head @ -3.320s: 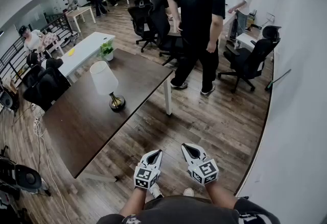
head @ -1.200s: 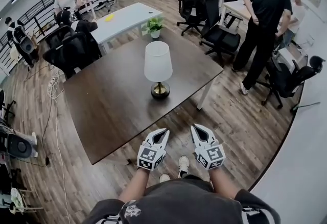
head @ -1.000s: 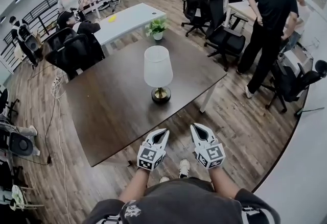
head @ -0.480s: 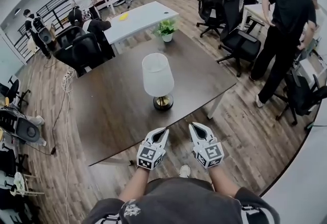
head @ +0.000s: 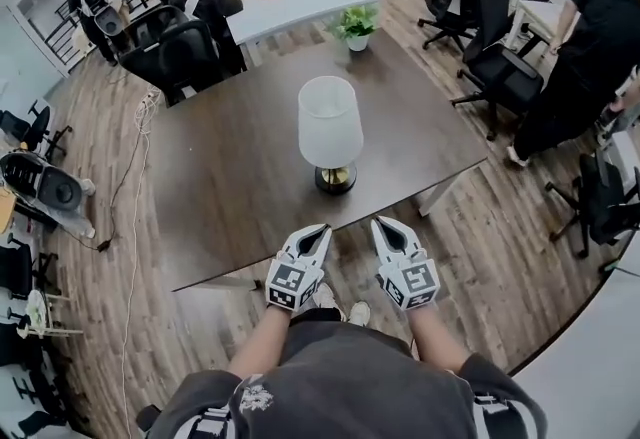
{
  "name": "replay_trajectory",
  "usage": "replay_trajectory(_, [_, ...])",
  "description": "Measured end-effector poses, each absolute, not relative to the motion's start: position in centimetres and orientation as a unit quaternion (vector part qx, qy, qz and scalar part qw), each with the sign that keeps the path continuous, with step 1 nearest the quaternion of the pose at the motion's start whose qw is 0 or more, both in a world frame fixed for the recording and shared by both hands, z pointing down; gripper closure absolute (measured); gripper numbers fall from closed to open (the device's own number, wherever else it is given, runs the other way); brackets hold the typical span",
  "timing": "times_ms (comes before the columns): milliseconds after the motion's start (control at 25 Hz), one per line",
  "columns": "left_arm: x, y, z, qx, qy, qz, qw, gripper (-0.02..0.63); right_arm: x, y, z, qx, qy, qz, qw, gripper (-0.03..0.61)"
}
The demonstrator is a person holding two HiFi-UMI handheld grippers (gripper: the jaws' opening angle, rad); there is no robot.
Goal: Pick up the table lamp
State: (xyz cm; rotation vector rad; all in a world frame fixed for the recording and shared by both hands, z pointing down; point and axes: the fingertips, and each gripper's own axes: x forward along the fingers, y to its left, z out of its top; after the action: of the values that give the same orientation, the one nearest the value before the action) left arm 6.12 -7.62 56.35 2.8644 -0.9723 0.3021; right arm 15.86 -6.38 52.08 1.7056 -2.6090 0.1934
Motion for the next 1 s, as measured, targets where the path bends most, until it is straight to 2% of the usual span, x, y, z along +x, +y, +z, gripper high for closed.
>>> replay_trajectory(600, [1.7,-17.0,59.2,0.931,-0.343,0.085,0.085,0.606,12.0,-16.0,56.3,0.54,-0.835,0.084,0.063,0.554])
replay_trajectory(1000, [-0.2,-20.0,59.9,0.926,-0.359,0.075,0.086,0.606,11.0,-18.5,59.0,0.554,-0.824,0.098,0.071,0.554])
